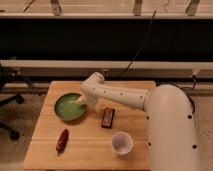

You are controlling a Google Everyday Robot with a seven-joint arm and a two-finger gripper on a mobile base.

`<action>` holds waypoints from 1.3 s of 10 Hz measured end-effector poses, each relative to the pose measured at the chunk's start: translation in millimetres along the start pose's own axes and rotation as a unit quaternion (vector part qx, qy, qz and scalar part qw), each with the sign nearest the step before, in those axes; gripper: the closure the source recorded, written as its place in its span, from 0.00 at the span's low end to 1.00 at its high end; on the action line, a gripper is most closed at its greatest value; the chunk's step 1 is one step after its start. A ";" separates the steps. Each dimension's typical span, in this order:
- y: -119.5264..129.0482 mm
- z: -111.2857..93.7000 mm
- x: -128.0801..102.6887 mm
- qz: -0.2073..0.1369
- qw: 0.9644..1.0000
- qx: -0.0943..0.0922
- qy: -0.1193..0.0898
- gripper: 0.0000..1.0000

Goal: Pick up the ceramic bowl

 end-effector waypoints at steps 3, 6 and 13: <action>1.4 -0.6 0.3 0.001 1.000 -0.001 0.000 0.62; 1.7 -2.9 0.7 -0.001 1.000 -0.002 0.001 0.91; -24.0 -86.3 -13.5 -0.063 0.998 -0.007 0.026 1.00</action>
